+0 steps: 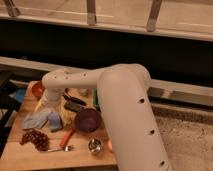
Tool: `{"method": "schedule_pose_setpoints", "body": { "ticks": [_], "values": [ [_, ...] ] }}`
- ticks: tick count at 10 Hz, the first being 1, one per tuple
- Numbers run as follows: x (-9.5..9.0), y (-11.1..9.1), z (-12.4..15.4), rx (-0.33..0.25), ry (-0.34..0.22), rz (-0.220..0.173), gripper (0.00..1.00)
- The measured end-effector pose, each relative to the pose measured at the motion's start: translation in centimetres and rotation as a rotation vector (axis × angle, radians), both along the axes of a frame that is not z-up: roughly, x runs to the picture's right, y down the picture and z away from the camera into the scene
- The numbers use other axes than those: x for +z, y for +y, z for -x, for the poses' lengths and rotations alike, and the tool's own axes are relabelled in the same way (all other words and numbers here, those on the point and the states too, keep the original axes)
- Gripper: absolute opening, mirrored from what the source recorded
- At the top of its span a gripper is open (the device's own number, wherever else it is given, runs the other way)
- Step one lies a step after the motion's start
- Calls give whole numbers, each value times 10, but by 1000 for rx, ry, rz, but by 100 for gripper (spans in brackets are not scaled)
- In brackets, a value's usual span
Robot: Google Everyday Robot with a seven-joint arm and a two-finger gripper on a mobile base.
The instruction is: Place sponge in table surface
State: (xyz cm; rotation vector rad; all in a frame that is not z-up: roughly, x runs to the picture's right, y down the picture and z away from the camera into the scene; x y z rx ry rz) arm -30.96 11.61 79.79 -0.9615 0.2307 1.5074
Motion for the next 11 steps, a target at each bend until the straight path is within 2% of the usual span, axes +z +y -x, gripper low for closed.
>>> {"method": "schedule_pose_setpoints", "body": {
  "ticks": [5, 6, 11],
  "values": [
    [8, 8, 2, -1, 3, 22, 74],
    [17, 18, 2, -1, 8, 53, 74],
    [34, 33, -8, 16, 35, 106, 74]
  ]
}}
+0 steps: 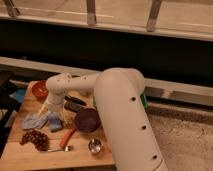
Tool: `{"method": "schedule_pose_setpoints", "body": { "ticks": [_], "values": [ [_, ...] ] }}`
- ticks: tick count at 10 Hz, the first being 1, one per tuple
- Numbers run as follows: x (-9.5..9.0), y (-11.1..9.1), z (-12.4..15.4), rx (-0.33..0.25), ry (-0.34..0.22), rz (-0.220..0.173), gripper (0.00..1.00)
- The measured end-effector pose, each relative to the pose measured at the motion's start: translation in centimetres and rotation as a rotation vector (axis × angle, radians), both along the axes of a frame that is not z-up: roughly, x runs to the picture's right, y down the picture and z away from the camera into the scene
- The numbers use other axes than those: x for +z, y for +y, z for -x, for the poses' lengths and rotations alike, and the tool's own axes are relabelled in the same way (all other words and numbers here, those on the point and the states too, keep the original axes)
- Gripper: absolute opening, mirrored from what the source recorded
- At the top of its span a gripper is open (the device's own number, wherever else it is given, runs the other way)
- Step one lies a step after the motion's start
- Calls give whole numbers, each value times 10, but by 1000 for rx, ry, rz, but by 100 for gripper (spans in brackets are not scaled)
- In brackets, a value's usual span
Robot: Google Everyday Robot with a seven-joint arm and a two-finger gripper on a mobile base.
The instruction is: Place sponge in table surface
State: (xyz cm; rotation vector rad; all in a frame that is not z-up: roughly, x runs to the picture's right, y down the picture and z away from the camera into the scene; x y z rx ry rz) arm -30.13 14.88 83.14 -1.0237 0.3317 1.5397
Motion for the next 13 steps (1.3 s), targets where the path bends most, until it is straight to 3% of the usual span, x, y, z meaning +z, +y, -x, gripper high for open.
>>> {"method": "schedule_pose_setpoints", "body": {
  "ticks": [4, 5, 11, 12, 13],
  "values": [
    [9, 7, -3, 11, 10, 30, 74],
    [12, 9, -4, 2, 15, 35, 68],
    [18, 15, 2, -51, 23, 47, 10],
    [17, 15, 3, -51, 22, 48, 2],
    [16, 16, 5, -53, 20, 48, 0]
  ]
}}
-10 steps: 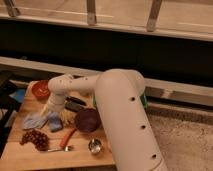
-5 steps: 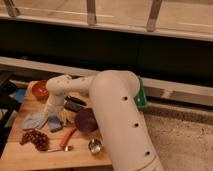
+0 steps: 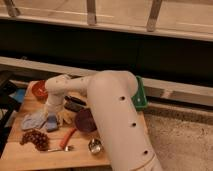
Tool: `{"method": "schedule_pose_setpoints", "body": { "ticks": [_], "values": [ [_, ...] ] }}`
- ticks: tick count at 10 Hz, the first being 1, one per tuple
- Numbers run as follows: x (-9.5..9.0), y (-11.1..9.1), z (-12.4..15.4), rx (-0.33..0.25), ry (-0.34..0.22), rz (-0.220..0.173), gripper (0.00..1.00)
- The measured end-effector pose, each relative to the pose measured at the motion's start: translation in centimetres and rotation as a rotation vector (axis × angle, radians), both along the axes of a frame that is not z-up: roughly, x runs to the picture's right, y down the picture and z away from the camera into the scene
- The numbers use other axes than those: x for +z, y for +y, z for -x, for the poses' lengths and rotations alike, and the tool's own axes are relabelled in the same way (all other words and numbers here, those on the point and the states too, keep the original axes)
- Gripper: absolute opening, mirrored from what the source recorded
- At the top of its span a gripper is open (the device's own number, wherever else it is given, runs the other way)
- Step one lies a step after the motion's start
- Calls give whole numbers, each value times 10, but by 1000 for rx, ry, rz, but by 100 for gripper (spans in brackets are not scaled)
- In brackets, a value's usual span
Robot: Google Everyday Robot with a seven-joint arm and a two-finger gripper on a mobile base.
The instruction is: Place sponge in table surface
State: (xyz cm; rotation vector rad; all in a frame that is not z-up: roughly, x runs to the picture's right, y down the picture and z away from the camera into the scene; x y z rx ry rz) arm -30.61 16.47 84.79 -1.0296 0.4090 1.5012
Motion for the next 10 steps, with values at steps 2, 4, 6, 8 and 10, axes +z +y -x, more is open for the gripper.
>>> {"method": "schedule_pose_setpoints", "body": {
  "ticks": [2, 4, 6, 8, 10],
  "values": [
    [-7, -10, -3, -5, 14, -46, 0],
    [-24, -27, -4, -7, 25, -104, 0],
    [-58, -62, -11, -4, 48, -196, 0],
    [-80, -85, -16, -4, 69, -268, 0],
    [-93, -99, -22, 0, 91, -334, 0]
  ]
}}
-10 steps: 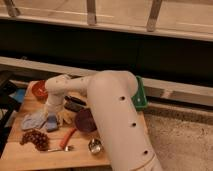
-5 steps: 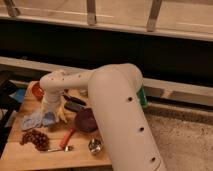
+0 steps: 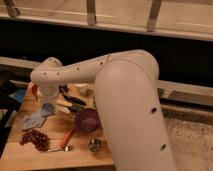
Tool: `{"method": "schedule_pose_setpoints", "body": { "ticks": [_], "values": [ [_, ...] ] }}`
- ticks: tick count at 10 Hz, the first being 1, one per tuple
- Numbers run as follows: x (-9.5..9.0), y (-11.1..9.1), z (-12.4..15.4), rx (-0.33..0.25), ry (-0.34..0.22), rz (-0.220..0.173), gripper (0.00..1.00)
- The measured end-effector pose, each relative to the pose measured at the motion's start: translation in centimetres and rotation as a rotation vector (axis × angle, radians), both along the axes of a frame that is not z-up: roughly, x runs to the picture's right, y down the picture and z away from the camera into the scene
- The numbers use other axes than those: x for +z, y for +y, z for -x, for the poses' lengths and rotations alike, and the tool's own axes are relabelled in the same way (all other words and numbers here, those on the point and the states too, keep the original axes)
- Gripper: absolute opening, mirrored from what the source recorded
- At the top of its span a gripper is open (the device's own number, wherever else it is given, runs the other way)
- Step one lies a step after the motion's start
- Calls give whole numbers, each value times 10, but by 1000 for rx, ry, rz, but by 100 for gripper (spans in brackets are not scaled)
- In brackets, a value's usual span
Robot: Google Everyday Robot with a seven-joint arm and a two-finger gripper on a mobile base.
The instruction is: Place sponge in table surface
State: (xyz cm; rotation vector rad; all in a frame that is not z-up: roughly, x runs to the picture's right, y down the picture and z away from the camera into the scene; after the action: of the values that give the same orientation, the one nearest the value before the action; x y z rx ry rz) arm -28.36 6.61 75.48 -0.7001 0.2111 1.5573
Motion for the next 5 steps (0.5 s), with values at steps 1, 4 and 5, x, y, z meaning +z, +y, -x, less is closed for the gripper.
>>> {"method": "schedule_pose_setpoints", "body": {
  "ticks": [1, 4, 5],
  "values": [
    [-1, -3, -7, 4, 14, -21, 0],
    [-3, -7, -19, 17, 35, -46, 0],
    [-2, -6, -20, 23, 39, -44, 0]
  ]
}}
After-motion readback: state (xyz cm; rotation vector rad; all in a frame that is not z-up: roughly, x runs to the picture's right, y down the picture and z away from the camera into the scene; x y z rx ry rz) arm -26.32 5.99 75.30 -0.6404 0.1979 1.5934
